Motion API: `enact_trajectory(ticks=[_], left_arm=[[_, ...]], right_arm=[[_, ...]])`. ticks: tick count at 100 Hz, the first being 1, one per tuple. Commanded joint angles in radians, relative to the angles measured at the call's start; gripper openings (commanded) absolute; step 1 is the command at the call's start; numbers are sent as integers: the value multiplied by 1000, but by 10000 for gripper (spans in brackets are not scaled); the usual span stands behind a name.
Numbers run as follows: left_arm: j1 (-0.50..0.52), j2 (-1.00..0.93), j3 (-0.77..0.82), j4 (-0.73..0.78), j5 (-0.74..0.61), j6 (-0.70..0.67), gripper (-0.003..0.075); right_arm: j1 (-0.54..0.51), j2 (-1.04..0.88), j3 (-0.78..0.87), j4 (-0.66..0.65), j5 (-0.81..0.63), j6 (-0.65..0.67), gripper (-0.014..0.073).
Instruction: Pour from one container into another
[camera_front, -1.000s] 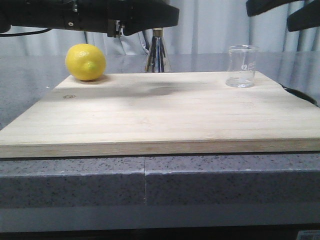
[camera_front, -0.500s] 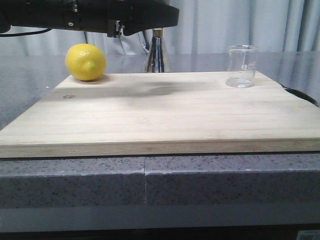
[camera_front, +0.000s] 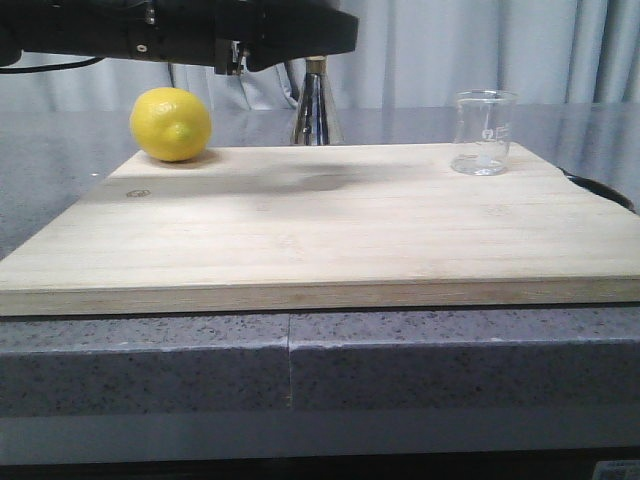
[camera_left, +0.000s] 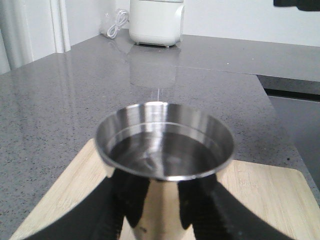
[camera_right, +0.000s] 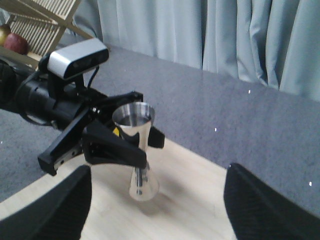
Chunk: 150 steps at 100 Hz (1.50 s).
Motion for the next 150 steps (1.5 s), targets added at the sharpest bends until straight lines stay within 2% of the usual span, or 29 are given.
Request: enact_trajectory(ticks=[1,22,34,41,48,53,56,63,70,109,123,150], left_arm=[[-4,-53,-30,-92,102,-8,259],[-4,-53,-30,-92,102,-8,259],[-4,-53,-30,-92,102,-8,259],[-4,-53,-30,-92,102,-8,259],[-4,-53,-30,-92,102,-8,259],[-4,-53,-30,-92,102,-8,259],[-4,-53,-30,-92,102,-8,259],[-4,-53,-30,-92,102,-8,259],[-4,-53,-30,-92,102,-8,259],[-4,-53,-30,-92,102,-8,259],[-4,-53,-30,-92,102,-8,259],[-4,-53,-30,-92,102,-8,259]], right_arm=[[-6,-12,-8,193,11,-120,493],[0,-9,67,457,-1,-285,493],[33,-9,141,639,44,-475,493],[75,-9,173,764,136,-621,493],[135,-9,184,926,289,-784,493],[188,-9,184,1071,442,-960,493],[212,-9,184,1186,506,-1111,493],[255,-9,184,1365,610,-1343,493],[265,-9,184,1456,660,-1432,493],[206,-138,188,1473,680,-1445,493],[191,-183,188,1368,711,-1439,493],[191,-208,188,1366,696,-1439,493]])
